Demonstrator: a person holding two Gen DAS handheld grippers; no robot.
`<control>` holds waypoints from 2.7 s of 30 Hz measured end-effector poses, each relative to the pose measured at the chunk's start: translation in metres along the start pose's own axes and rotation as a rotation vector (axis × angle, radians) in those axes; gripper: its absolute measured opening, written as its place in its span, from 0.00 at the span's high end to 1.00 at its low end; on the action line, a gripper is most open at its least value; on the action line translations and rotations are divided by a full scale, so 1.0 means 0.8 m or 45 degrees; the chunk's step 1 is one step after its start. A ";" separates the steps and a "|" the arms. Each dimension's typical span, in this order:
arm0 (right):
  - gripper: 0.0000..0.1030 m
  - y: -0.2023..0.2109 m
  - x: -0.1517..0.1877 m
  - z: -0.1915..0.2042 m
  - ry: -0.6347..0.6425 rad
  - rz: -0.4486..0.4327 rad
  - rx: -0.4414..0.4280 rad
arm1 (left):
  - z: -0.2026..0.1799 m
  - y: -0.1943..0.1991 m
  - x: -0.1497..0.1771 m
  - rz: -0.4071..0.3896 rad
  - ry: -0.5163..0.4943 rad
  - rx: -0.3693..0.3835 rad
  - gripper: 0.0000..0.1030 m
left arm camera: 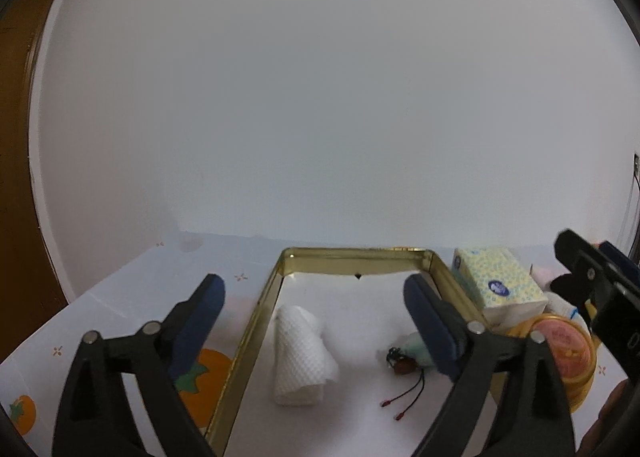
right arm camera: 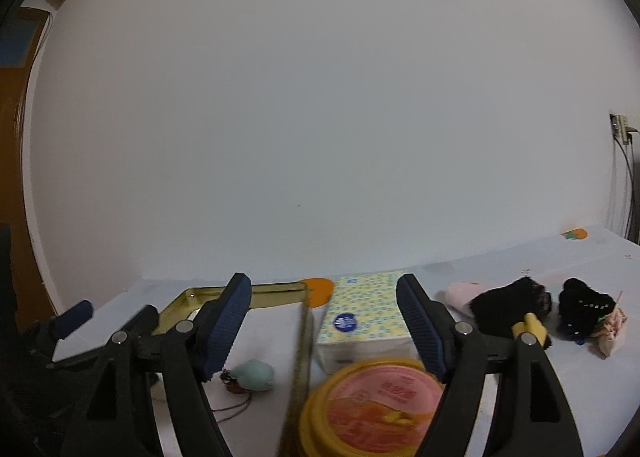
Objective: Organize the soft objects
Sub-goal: 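Lift both open tools out of the tray toward the remaining socks, then grasp the pink sock bundle with the right tool while the left tool grasps the yellow sock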
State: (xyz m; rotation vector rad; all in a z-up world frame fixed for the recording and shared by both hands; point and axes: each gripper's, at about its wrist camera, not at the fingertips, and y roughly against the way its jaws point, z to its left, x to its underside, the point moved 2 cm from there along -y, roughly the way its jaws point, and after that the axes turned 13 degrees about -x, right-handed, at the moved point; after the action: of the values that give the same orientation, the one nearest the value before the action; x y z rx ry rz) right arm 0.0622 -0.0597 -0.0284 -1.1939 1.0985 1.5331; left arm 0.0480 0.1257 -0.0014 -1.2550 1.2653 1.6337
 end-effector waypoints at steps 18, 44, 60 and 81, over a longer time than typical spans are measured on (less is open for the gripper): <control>0.25 0.034 0.006 -0.034 0.073 0.023 0.065 | -0.016 0.027 0.008 -0.003 -0.065 0.053 0.00; 0.25 0.090 -0.011 -0.134 0.139 -0.016 0.240 | -0.079 0.069 0.018 0.006 -0.129 0.113 0.00; 0.25 0.135 -0.025 -0.260 0.102 -0.032 0.489 | -0.160 0.096 0.023 0.027 -0.182 0.251 0.00; 0.26 0.078 0.012 -0.368 -0.222 0.557 0.231 | -0.314 0.137 0.041 0.058 -0.486 0.430 0.00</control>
State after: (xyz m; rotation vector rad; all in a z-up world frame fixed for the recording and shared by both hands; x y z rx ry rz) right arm 0.0603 -0.3573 -0.0732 -0.7095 1.4076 1.7786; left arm 0.0050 -0.1464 -0.0156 -0.6770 1.2644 1.5205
